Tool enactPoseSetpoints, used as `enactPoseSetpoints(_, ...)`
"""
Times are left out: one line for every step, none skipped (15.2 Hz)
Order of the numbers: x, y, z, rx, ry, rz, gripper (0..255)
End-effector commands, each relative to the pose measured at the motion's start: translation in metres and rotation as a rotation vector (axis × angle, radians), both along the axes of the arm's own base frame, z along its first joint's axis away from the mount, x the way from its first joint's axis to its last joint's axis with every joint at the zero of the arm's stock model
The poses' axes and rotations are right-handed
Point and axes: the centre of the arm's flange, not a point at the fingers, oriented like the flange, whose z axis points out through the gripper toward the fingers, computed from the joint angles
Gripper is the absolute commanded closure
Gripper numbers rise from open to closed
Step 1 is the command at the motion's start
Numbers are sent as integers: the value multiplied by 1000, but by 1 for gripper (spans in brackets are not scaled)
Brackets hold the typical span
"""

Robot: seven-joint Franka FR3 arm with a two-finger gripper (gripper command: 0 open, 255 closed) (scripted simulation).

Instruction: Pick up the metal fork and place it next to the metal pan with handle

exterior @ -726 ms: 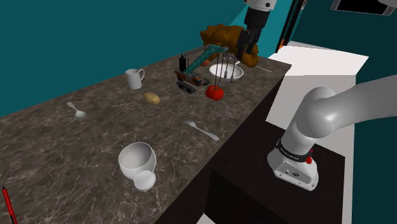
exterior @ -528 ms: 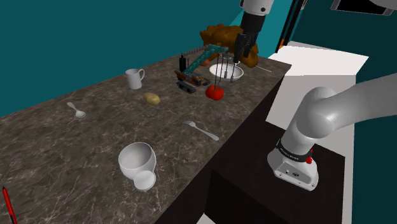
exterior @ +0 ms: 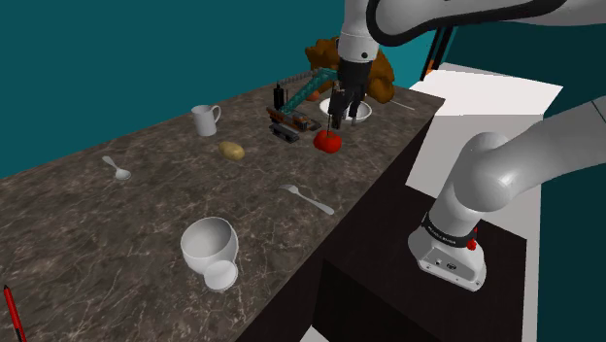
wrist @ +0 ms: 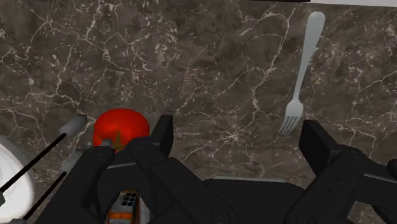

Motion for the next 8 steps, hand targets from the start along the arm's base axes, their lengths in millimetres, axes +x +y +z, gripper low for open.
enactPoseSetpoints(6, 16, -22, -3, 19, 1, 0)
enactPoseSetpoints(9, 24, -33, -4, 28, 2, 0)
enactPoseSetpoints(13, 33, -43, -6, 38, 3, 0)
enactPoseSetpoints(16, 41, -53, -7, 48, 4, 0)
enactPoseSetpoints(19, 49, -64, -9, 57, 5, 0)
enactPoseSetpoints(22, 57, -74, -11, 67, 6, 0)
enactPoseSetpoints(25, 66, -85, -12, 77, 7, 0)
enactPoseSetpoints(28, 74, -95, -14, 87, 8, 0)
